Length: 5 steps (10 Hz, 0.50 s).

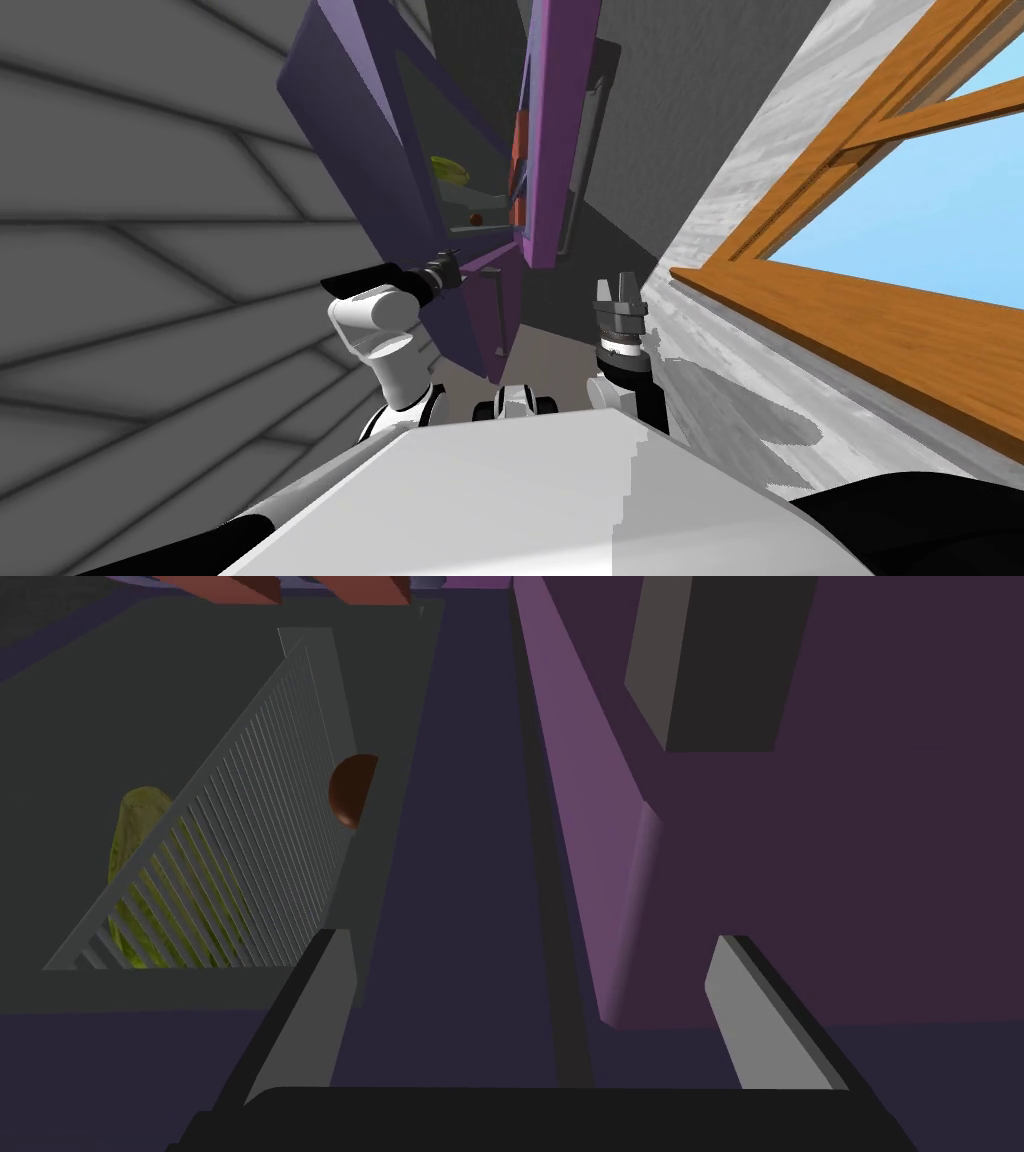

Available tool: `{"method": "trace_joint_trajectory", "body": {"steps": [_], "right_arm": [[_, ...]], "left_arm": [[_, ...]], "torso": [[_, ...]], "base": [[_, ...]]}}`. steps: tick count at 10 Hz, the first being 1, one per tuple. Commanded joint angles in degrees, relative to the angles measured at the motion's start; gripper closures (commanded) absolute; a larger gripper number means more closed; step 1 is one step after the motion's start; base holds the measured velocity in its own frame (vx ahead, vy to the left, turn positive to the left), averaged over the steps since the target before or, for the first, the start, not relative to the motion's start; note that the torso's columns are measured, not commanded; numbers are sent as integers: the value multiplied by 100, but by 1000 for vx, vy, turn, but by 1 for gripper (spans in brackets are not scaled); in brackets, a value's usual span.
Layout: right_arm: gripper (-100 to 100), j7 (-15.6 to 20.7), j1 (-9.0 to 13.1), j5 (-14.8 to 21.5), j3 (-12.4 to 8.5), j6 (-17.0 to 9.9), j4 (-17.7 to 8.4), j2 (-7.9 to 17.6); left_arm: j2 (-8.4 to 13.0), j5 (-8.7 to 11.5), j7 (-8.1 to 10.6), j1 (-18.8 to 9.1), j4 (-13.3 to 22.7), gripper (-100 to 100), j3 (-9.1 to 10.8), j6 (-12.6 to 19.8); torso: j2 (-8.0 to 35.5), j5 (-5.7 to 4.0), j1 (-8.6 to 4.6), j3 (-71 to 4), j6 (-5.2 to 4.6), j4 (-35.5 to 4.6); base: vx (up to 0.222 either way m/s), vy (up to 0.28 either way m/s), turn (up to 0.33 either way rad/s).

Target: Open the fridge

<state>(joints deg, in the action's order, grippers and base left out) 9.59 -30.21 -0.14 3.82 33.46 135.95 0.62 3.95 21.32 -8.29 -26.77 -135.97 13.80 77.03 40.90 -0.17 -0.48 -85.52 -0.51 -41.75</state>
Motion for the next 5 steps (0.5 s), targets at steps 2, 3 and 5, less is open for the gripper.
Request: {"method": "trace_joint_trajectory", "body": {"steps": [2,3,5], "right_arm": [[0,0,0,0,0,0,0,0],[0,0,1,0,0,0,0,0],[0,0,0,0,0,0,0,0]], "left_arm": [[234,91,-143,-244,580,-100,405,-360],[234,91,-143,-244,697,-100,405,-360],[348,140,-213,-339,982,-100,605,-518]], "torso": [[-5,-2,-4,-3,-8,0],[-4,-4,-3,-7,-17,-7],[-1,-1,2,-4,-11,-7]], "base": [[-82,-16,-145],[-72,-10,-76],[-69,-21,-120]]}}
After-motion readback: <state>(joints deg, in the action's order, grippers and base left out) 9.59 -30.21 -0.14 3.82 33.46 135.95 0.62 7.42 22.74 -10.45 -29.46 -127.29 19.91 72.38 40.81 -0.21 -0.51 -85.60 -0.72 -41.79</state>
